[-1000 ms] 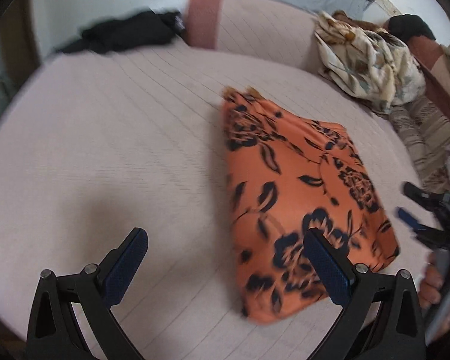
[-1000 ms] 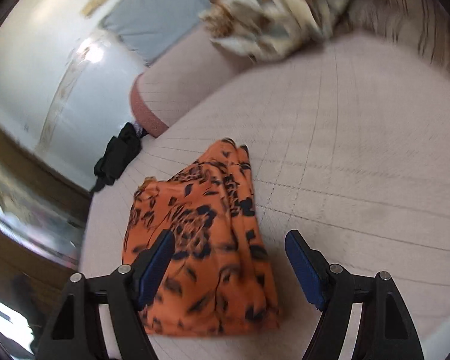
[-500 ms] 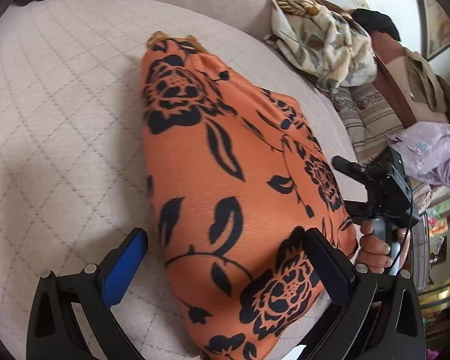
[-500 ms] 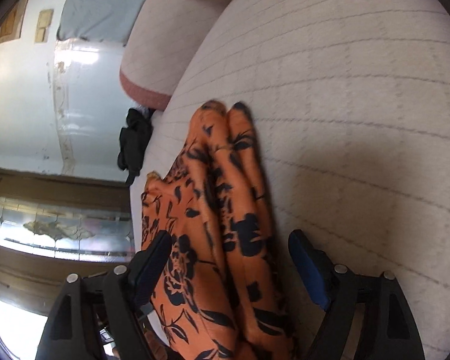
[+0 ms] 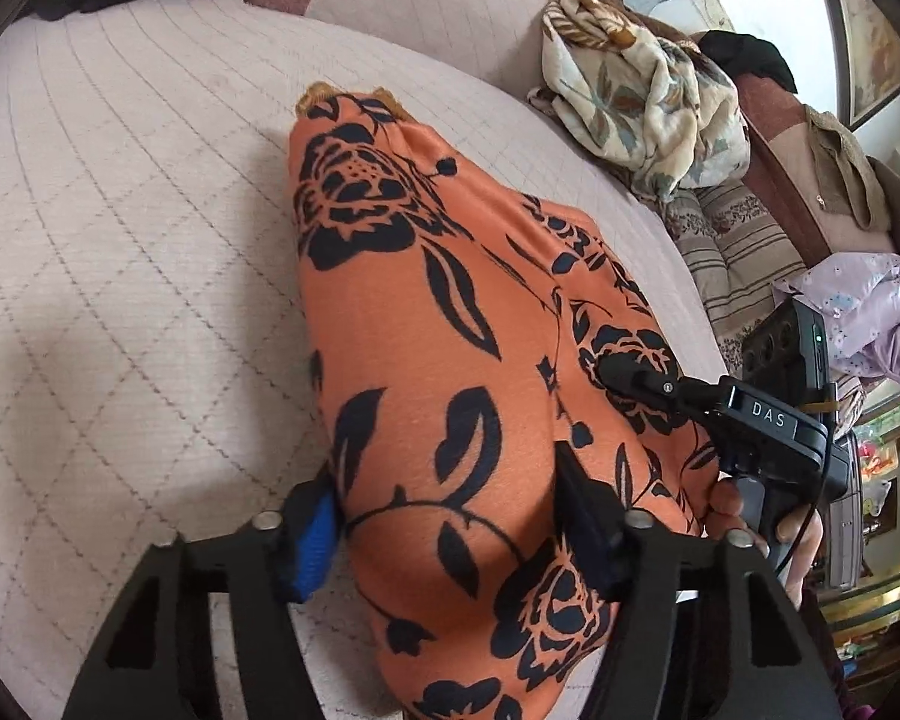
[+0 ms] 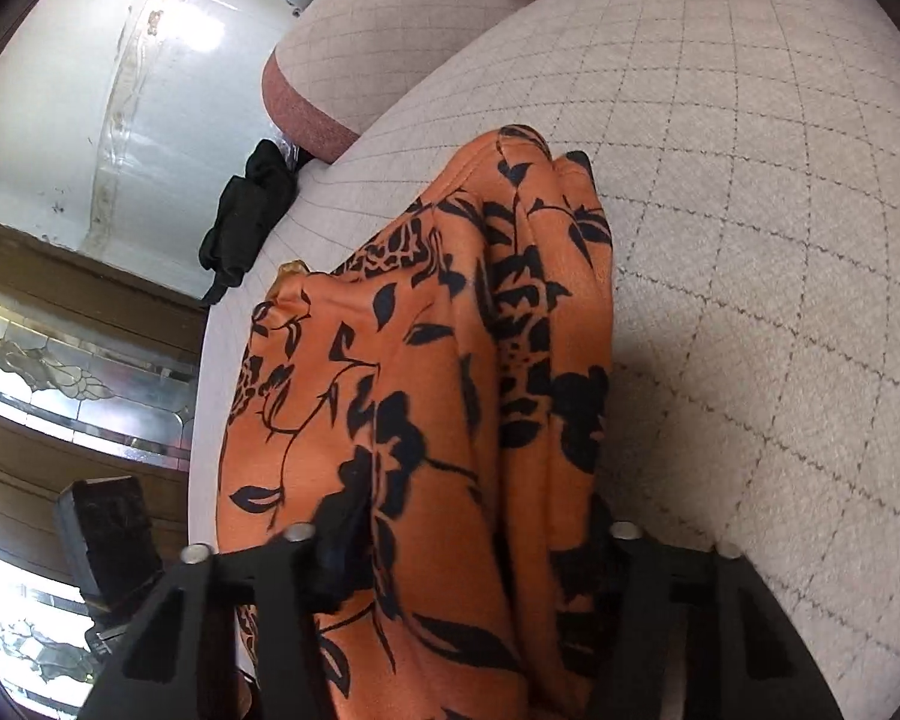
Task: Fold small clothes
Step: 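Squeeze the blouse bundle sides between both grippers to square it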
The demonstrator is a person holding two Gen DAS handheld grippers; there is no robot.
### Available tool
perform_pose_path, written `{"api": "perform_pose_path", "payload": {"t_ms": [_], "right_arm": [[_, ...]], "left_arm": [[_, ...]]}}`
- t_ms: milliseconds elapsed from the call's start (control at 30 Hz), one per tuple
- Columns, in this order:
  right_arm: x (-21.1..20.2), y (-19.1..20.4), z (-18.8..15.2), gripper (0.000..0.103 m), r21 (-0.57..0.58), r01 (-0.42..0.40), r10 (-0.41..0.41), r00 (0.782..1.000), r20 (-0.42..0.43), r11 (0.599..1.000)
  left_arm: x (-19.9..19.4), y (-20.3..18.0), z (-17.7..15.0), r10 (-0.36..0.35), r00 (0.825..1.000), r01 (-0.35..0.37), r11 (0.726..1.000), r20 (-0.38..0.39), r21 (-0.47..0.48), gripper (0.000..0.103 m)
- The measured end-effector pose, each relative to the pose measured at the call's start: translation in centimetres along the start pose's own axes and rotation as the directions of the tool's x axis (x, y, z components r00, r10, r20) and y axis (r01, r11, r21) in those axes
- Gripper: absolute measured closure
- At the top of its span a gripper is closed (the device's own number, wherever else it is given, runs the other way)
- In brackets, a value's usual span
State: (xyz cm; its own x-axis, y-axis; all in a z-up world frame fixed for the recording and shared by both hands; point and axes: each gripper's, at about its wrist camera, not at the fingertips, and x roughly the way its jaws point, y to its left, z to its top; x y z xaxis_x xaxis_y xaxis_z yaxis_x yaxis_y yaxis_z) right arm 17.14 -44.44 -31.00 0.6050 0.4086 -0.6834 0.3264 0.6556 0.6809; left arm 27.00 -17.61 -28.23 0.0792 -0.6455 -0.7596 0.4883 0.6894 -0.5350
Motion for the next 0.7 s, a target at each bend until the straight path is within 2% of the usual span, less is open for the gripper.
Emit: {"api": "perform_pose_path", "payload": {"t_ms": [133,233,300,467,600,700], "right_arm": [[-0.8,1.4,-0.4,0.057,-0.029,0.011,-0.01,0.999,0.048,1.0],[-1.3,2.4,-1.0,0.06,-0.045,-0.019,0.022,0.997,0.073,0.999],[-1.2,3.5,-1.3,0.061,-0.065,-0.032,0.037,0.996,0.081,0.997],[-0.9,6.9,-2.3,0.061,-0.153,-0.05,0.068,0.991,0.115,0.987],[-0.3,8.5,-2.9,0.061,-0.182,-0.071,0.092,0.99,0.111,0.981],[0.7,9.0,-3.4,0.061,-0.188,-0.07,0.088,0.992,0.089,0.98]], "left_arm": [[-1.3,-0.6,-0.2,0.031,0.998,-0.033,0.998,0.048,0.045,0.048],[-3.2,-0.5,-0.2,0.062,0.992,-0.069,0.996,0.112,0.058,0.049],[-5.0,-0.2,-0.1,0.052,0.987,-0.06,0.997,0.154,0.048,0.049],[-8.1,-0.2,-0.9,0.09,0.972,-0.105,0.993,0.219,0.059,0.049],[-9.5,0.4,-1.7,0.127,0.963,-0.143,0.988,0.239,0.052,0.048],[-9.3,1.4,-2.0,0.156,0.964,-0.166,0.986,0.214,0.028,0.048]]}}
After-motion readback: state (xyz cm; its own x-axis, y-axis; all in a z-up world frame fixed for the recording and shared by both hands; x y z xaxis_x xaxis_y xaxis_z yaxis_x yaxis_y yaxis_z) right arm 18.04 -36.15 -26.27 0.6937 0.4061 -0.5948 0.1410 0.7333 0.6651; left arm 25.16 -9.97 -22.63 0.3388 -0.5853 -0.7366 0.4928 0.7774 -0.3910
